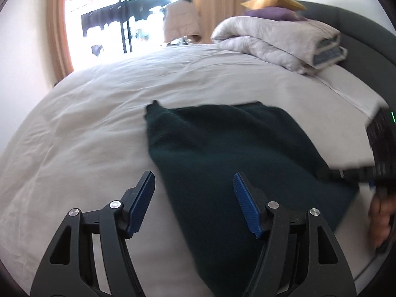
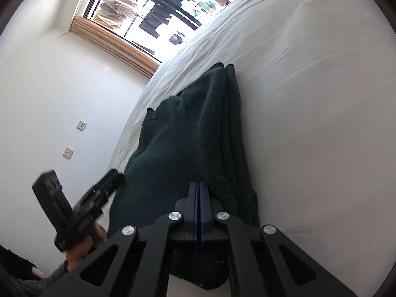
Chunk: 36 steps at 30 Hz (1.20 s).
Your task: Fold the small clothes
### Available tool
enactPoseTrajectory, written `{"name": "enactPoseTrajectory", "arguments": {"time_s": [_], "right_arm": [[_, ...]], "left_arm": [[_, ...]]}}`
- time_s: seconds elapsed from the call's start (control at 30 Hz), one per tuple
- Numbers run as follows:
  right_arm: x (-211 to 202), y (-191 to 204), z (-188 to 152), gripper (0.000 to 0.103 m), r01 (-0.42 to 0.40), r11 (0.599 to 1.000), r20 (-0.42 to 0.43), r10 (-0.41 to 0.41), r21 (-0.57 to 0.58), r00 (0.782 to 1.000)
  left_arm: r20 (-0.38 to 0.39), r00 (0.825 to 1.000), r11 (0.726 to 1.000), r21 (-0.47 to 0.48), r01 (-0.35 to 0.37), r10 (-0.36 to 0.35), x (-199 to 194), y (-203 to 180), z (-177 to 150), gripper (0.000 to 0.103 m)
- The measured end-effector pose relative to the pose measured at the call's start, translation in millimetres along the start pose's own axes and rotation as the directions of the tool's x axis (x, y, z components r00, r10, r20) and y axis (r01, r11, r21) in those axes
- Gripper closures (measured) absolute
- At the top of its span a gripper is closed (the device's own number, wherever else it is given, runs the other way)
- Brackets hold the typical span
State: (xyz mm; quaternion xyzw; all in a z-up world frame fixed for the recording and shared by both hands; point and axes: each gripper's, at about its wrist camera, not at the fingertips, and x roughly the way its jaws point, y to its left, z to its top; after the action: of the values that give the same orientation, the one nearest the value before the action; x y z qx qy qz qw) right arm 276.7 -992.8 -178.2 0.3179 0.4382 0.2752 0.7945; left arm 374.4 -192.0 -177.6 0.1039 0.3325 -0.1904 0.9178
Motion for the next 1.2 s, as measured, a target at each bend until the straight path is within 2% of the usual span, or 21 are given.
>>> {"name": "enactPoseTrajectory", "arguments": {"time_s": [0.07,0.13,0.17,0.23,0.3,0.4,0.5,0.57,0.63,0.67,0.7,0.77,0.87,0.97,1.03,1.07,1.13,1.2], "right_arm": [[-4.8,13.9,-5.4,0.078,-0.023,0.999,0.01,0.023,-0.031,1.0],[3.2,26.8,-14.2,0.078,-0.007,0.996,-0.032,0.004,-0.089,0.999],[6.4,29.7,-20.0,0.079,0.018,0.992,-0.044,-0.024,-0.121,0.999],[4.7,24.1,-28.2,0.082,0.005,0.992,-0.029,-0.008,-0.129,1.0],[-0.2,10.7,-31.3,0.103,-0.011,0.996,-0.016,0.01,-0.084,1.0],[-10.6,3.3,-35.1,0.103,-0.009,0.998,-0.011,0.008,-0.06,1.0],[-22.2,8.1,-39.5,0.103,0.022,0.994,-0.023,-0.025,-0.104,0.999],[-37.9,9.5,-40.0,0.101,0.064,0.989,-0.012,-0.066,-0.13,0.998],[-60.6,12.5,-35.6,0.081,0.069,0.99,0.033,-0.066,-0.121,0.997],[-67.8,12.8,-31.7,0.05,0.078,0.991,0.069,-0.07,-0.113,0.995],[-76.9,11.3,-27.2,0.031,0.095,0.991,0.108,-0.085,-0.098,0.991],[-81.5,5.6,-14.0,0.029,0.095,0.994,0.13,-0.087,-0.061,0.988],[-59.9,2.6,9.8,0.029,0.095,0.995,0.063,-0.094,-0.017,0.994],[-25.1,1.9,28.2,0.029,0.047,0.999,-0.033,-0.047,-0.002,0.998],[-3.9,-7.6,36.8,0.029,0.114,0.993,-0.079,-0.111,0.039,0.991],[2.9,-12.3,39.2,0.029,0.11,0.992,-0.086,-0.105,0.057,0.991],[7.6,-18.9,44.3,0.03,0.082,0.994,-0.074,-0.076,0.079,0.994],[14.3,-19.9,47.6,0.029,0.069,0.994,-0.085,-0.062,0.082,0.994]], "left_arm": [[-0.011,1.0,0.999,0.05,-0.008,0.009,-3.6,-14.5,-21.0,0.037],[-0.007,1.0,0.999,0.031,-0.005,0.005,-5.9,-15.1,-25.2,0.037],[-0.017,1.0,1.0,0.014,0.008,-0.008,-5.8,-13.4,-23.1,0.037],[-0.026,1.0,1.0,0.008,0.018,-0.018,-7.8,-11.5,-25.4,0.037],[-0.028,1.0,1.0,0.015,0.014,-0.014,-7.4,-12.8,-29.2,0.037],[-0.041,0.998,0.999,-0.02,0.037,-0.038,-2.9,-4.6,-28.7,0.035],[-0.065,0.994,0.993,-0.079,0.085,-0.09,7.2,11.8,-28.1,0.035],[-0.079,0.988,0.985,-0.123,0.119,-0.13,-1.8,20.4,-26.7,0.035],[-0.04,0.987,0.971,-0.189,0.144,-0.154,-20.5,35.8,-22.8,0.034],[-0.004,0.989,0.964,-0.22,0.146,-0.151,-30.7,43.9,-20.9,0.034],[0.039,0.988,0.954,-0.26,0.152,-0.146,-39.9,55.0,-17.6,0.032],[0.061,0.987,0.936,-0.313,0.161,-0.149,-42.1,71.7,-10.2,0.017],[0.02,0.986,0.91,-0.381,0.162,-0.168,-23.3,89.5,-2.5,0.016],[-0.067,0.968,0.864,-0.469,0.183,-0.241,8.3,98.7,-5.7,0.016],[-0.118,0.949,0.832,-0.521,0.19,-0.291,33.4,103.5,-11.6,0.016],[-0.136,0.942,0.823,-0.535,0.19,-0.305,41.2,100.4,-13.5,0.016],[-0.134,0.937,0.824,-0.528,0.207,-0.321,51.9,98.4,-8.9,0.01],[-0.135,0.929,0.814,-0.535,0.225,-0.346,63.1,97.5,-1.8,0.01]]}}
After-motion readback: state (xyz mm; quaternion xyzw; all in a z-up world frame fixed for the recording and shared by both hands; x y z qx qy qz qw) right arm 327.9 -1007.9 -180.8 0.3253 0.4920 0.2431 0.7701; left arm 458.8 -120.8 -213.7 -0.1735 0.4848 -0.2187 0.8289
